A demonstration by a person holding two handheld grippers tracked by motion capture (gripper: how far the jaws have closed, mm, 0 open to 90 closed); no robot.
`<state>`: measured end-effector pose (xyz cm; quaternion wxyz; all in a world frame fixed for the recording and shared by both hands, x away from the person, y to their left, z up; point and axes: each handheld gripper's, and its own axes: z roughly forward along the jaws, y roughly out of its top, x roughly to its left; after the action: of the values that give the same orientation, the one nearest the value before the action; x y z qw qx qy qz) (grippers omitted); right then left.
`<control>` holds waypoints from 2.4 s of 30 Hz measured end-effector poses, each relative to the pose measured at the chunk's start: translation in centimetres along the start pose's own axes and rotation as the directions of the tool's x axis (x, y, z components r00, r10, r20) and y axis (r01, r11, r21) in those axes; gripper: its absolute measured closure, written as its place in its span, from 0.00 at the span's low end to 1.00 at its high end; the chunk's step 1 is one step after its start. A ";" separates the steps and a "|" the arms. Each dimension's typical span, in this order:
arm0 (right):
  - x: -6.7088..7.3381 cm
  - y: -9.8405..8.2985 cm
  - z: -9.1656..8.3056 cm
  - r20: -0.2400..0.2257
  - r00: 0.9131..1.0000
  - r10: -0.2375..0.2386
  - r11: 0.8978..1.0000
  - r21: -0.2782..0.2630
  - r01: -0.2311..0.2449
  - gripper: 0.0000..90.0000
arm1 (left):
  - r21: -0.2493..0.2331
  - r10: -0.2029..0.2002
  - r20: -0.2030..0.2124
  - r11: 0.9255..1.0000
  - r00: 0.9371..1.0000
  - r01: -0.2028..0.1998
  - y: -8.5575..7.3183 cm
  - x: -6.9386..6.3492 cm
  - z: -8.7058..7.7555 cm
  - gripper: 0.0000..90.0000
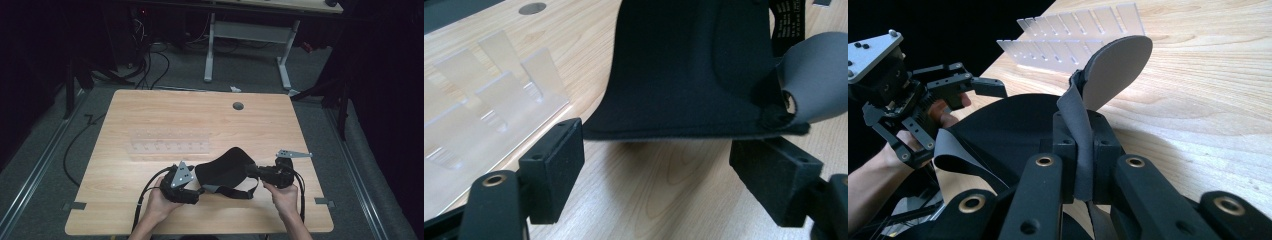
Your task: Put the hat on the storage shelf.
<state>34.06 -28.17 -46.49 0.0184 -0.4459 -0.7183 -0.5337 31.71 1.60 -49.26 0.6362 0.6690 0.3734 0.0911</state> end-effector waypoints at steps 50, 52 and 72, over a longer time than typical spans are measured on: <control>0.9 2.0 1.2 -0.061 0.998 0.015 0.999 -0.044 -0.018 0.82 | 0.132 0.035 0.197 0.989 0.980 -0.062 1.8 -2.4 -0.3 0.96; 0.9 2.2 1.1 -0.029 1.000 0.003 0.998 -0.064 -0.005 0.72 | 0.130 0.020 0.195 0.990 0.981 -0.046 1.9 -2.3 -0.2 0.96; -2.1 -1.4 2.3 0.380 0.917 -0.119 0.992 0.014 0.123 0.50 | 0.023 -0.122 0.114 0.993 0.986 0.120 3.3 0.8 -2.4 0.95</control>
<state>35.37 -27.74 -49.59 -0.1564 -0.4956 -0.7316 -0.4412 32.14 4.28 -46.07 0.6556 0.6544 0.3768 0.0107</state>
